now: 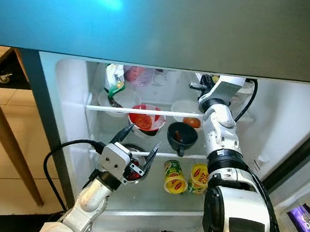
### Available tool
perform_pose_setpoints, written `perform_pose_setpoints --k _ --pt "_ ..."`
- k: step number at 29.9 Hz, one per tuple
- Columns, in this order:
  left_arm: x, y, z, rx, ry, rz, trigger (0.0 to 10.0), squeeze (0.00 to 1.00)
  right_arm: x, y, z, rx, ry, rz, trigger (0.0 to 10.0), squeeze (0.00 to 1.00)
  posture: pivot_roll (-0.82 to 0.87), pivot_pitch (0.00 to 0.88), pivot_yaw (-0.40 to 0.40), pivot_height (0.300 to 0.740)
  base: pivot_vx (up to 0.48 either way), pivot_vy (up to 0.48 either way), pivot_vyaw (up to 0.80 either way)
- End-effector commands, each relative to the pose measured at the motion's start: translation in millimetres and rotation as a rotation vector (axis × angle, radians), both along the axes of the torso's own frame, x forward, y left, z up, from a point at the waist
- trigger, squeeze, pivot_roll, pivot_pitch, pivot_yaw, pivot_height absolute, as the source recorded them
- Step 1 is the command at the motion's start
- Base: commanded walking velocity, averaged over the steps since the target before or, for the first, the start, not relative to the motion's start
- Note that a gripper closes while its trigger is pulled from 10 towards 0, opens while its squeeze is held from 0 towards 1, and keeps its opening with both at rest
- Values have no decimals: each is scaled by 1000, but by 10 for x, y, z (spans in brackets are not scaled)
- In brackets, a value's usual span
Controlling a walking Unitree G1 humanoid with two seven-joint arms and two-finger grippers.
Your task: Restocking fridge
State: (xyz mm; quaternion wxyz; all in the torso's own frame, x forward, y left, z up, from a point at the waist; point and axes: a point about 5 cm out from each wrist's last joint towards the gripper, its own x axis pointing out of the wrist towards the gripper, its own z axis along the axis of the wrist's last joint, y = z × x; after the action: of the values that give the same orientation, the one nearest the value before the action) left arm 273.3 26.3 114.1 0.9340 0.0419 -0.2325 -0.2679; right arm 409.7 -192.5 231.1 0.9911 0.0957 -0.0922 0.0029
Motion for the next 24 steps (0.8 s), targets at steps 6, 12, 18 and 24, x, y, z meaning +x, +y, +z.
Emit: perform_pose_setpoints --k 6,12,18,24 --pt "-81 -90 -90 -13 54 -17 10000 0 -69 92 -140 33 4 234 10000 0 -84 5 -62 550 0 0 0" --pt "-74 -65 -105 -4 57 -14 10000 0 -305 170 -374 22 29 567 10000 0 -87 8 -60 550 0 0 0" --pt "-70 -56 -105 -3 57 -14 10000 0 -583 87 -585 -21 55 745 10000 0 -91 9 -58 550 0 0 0" --pt "-46 -33 -124 16 71 6 10000 0 -752 -156 -715 51 44 728 10000 0 -91 9 -53 550 0 0 0"
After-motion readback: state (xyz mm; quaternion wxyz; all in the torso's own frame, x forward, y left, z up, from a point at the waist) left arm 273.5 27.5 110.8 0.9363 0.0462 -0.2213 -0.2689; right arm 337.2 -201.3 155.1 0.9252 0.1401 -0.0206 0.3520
